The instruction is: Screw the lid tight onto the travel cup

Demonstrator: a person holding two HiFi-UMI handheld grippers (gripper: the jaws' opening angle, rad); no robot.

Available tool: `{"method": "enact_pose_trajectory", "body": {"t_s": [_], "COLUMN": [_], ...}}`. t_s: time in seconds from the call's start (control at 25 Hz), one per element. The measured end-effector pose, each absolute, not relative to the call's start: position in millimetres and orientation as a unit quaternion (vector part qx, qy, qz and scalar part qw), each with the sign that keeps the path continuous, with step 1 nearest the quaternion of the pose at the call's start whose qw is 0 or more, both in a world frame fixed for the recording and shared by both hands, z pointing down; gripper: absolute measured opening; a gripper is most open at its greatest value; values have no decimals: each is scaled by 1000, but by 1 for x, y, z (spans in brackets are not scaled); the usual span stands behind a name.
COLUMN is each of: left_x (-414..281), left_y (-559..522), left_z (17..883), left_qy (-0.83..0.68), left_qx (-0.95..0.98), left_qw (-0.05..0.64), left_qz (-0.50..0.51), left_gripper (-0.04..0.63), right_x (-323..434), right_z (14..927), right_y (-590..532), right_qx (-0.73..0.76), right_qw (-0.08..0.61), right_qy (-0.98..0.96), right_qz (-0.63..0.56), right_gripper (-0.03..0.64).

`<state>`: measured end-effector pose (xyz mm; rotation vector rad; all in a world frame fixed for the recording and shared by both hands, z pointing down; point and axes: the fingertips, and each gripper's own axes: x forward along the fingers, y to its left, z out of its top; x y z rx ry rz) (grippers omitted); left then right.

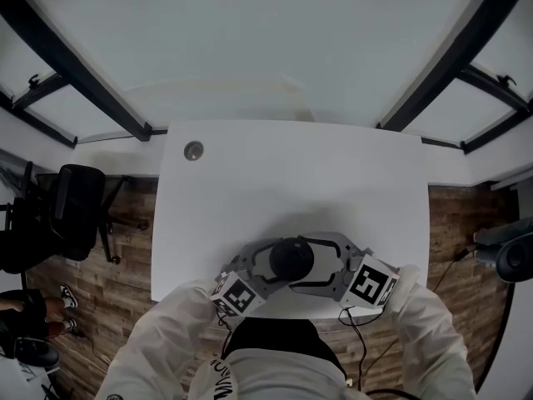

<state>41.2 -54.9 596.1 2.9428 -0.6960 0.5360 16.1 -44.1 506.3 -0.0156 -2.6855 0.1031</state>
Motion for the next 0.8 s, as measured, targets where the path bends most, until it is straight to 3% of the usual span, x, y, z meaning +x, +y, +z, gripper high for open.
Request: {"method": "enact_pose_trajectory", "body": {"t_s": [0.4, 0.8], "left_x": [38, 39], "left_y": [-56, -59], "left_z": [597, 596], "left_qy": [-228, -313], "left_qx": [957, 935], "left_qw": [36, 47], "left_qz": [174, 158], "left_gripper": [377, 379], "right_x": [11, 12], "right_z": [510, 508], "right_y": [-49, -50], "right_qx": [36, 206], "right_qw": [213, 163], "right_qy": [-976, -964], "right_qz": [16, 43], "right_gripper": [391, 391]}}
